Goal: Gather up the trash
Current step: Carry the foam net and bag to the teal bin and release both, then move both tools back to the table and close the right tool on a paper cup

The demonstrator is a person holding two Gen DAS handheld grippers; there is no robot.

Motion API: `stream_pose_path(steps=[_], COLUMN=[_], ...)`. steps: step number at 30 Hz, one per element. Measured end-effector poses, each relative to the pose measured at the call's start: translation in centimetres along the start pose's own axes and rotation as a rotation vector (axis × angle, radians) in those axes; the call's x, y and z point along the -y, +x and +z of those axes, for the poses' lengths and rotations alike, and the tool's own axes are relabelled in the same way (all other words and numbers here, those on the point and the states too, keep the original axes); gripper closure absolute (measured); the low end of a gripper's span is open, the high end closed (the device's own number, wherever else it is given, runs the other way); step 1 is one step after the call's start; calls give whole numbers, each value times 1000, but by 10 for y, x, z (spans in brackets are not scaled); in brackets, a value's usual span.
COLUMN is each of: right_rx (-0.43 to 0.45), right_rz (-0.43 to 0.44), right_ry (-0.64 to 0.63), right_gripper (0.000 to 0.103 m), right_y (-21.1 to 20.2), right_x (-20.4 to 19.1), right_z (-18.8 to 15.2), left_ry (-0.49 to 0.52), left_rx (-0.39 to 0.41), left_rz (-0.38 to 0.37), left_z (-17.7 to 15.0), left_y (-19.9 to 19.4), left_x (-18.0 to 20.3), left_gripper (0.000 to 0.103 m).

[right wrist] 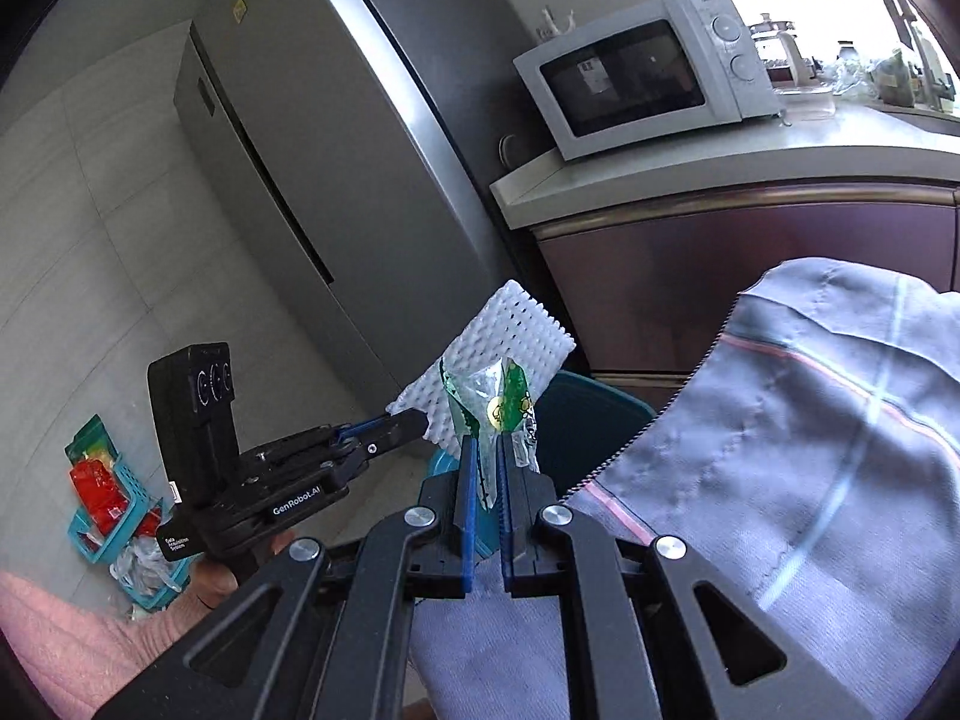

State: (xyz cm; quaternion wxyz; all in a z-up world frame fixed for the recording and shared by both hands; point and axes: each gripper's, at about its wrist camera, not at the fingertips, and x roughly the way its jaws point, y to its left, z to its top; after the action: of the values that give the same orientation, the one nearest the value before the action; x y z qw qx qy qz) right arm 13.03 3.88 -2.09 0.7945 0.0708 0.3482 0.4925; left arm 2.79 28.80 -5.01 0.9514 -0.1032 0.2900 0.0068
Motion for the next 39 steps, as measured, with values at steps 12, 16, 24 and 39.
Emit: stream_pose_path(steps=[12,16,24,39], right_rx=[-135,-165,-164,-10], right_rz=[-48,-71,-84,-129], right_ry=[41,59,72,54], right_gripper=[96,95,95,73], right_y=[70,89,91,3], right_x=[7,13,17,31], right_z=[10,11,4,-10], left_ry=[-42,-47,-30,23], left_rx=[-113,-132,-153,-50], left_rz=[42,55,71,-7], left_z=[-18,-22,-29,-13], left_y=[54,67,80,50], left_x=[-22,-24,-18,28], left_gripper=[92,91,89,75])
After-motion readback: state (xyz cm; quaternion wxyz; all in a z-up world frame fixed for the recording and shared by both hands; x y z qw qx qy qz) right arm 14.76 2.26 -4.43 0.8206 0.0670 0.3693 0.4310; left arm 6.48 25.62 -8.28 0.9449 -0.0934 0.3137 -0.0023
